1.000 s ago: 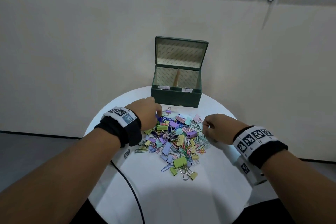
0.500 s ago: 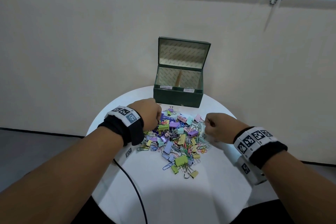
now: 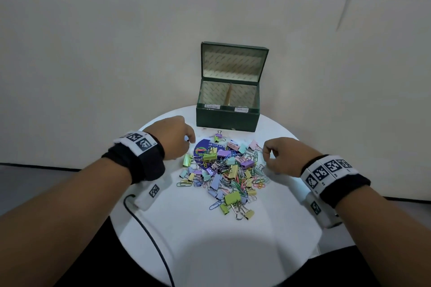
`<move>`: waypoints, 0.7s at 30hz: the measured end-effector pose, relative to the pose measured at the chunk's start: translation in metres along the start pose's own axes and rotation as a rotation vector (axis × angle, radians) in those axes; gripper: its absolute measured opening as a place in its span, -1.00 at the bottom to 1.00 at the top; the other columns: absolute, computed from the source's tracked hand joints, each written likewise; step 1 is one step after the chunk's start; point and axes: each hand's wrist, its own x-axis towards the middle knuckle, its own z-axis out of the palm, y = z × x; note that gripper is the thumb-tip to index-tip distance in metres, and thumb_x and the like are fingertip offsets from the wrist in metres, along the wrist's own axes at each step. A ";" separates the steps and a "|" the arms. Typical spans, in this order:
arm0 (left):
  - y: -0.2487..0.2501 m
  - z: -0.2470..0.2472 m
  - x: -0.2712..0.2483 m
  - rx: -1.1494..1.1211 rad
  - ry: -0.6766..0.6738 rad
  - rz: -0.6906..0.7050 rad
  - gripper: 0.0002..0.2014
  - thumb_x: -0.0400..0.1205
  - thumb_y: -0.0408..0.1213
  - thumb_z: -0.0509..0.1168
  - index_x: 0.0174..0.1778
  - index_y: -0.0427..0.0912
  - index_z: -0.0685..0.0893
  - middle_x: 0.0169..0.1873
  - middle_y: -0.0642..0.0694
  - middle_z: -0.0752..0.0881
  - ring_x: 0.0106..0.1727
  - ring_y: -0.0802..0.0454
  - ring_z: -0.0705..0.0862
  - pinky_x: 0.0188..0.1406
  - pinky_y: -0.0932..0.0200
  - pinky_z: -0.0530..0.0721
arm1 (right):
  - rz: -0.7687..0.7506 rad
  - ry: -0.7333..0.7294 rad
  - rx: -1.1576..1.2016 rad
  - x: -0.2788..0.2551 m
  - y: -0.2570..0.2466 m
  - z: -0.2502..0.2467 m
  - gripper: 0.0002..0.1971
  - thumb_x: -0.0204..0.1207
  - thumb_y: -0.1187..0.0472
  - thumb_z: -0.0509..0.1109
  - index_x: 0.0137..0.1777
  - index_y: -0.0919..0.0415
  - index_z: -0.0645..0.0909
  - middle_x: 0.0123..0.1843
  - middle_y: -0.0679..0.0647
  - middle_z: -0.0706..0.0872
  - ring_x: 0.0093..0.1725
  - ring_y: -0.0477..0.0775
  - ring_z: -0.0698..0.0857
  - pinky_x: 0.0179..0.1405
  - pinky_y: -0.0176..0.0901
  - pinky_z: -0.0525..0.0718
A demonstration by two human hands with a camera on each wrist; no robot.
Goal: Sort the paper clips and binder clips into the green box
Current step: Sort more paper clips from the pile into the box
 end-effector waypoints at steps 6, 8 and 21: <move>0.012 -0.003 -0.026 0.029 -0.153 0.142 -0.73 0.40 0.23 0.51 -0.15 0.19 0.72 -0.14 0.14 0.53 -0.15 0.18 0.56 -0.17 0.13 0.56 | 0.002 -0.069 -0.036 -0.003 0.005 0.005 -0.87 0.39 0.05 0.51 -0.14 -0.12 0.61 -0.25 -0.13 0.56 -0.27 -0.15 0.54 -0.32 -0.22 0.47; 0.013 0.000 -0.034 0.056 -0.162 0.163 -0.77 0.44 0.16 0.50 -0.21 0.13 0.71 -0.16 0.14 0.54 -0.20 0.20 0.55 -0.27 0.19 0.47 | -0.021 -0.055 -0.046 -0.003 0.006 0.005 -0.89 0.41 0.02 0.50 -0.18 -0.12 0.59 -0.27 -0.14 0.56 -0.29 -0.18 0.52 -0.33 -0.23 0.44; 0.009 0.014 -0.066 0.210 -0.193 0.203 -0.70 0.50 0.29 0.33 -0.03 0.22 0.74 -0.18 0.19 0.54 -0.11 0.14 0.56 -0.04 0.15 0.60 | -0.091 -0.042 -0.024 -0.004 0.005 0.010 -0.87 0.49 0.11 0.37 -0.29 -0.05 0.60 -0.35 -0.13 0.61 -0.34 -0.11 0.56 -0.26 -0.23 0.59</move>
